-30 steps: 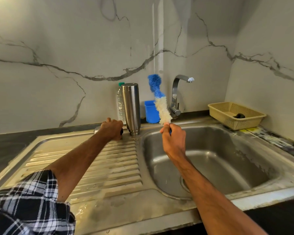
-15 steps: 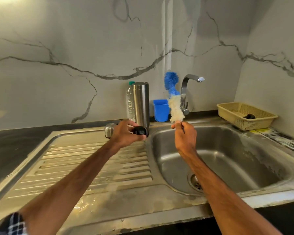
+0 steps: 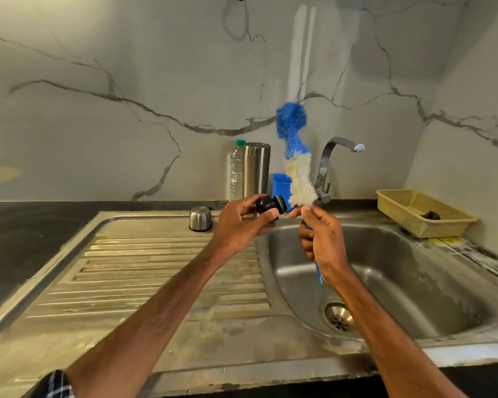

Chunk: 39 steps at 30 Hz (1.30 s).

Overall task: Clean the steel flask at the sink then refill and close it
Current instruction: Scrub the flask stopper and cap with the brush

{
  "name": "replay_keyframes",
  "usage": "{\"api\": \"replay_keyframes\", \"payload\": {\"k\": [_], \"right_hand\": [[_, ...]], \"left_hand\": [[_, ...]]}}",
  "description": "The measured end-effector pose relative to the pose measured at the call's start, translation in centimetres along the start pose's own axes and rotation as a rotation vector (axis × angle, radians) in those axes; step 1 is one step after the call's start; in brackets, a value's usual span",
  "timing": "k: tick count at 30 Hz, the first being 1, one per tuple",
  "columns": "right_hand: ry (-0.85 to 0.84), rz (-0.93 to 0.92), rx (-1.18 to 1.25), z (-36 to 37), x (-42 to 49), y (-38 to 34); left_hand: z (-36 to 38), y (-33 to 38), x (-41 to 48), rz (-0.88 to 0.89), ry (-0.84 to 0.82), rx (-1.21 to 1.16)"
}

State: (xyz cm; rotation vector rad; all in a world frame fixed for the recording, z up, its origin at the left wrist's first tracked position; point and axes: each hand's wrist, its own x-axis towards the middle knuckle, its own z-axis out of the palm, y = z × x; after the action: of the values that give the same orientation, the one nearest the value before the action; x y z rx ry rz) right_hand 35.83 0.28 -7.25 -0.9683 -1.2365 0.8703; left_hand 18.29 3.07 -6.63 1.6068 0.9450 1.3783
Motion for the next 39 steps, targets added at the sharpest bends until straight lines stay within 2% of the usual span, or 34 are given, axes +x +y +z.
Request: {"api": "replay_keyframes", "payload": {"k": [4,8,16,20,25,28,32,37,39], "right_hand": [[-0.066,-0.053,-0.036,1.1,-1.7,-0.8],[-0.080,-0.163,-0.190,1.7,-2.8,-0.6],[-0.063,-0.210,-0.505,3.7,-3.8,0.5],[-0.107,-0.229,-0.599,5.1,-4.9,0.0],[-0.029,-0.198,-0.634,4.3,-4.2,-0.6],[-0.084,-0.197,-0.652,4.7,-4.7,-0.4],[-0.162,-0.174,-0.653,5.9,-5.4,-0.5],[-0.025,-0.191,-0.659,5.0,-4.3,-1.3],[-0.037,-0.205,-0.667,4.6,-4.5,-1.4]], "left_hand": [[-0.8,1.2,-0.6,0.079,-0.036,-0.006],[-2.0,1.8,-1.7,0.151,-0.068,0.134],[-4.1,1.4,-3.3,0.351,0.069,0.448],[-5.7,1.3,-2.6,0.364,0.208,0.542],[-3.8,1.0,-3.9,0.429,0.069,0.649],[-4.2,0.9,-3.6,0.450,0.157,0.652],[-6.1,0.9,-3.2,0.378,0.336,0.623],[-2.6,0.8,-5.1,0.442,0.075,0.720],[-2.2,0.9,-5.1,0.453,0.087,0.744]]}}
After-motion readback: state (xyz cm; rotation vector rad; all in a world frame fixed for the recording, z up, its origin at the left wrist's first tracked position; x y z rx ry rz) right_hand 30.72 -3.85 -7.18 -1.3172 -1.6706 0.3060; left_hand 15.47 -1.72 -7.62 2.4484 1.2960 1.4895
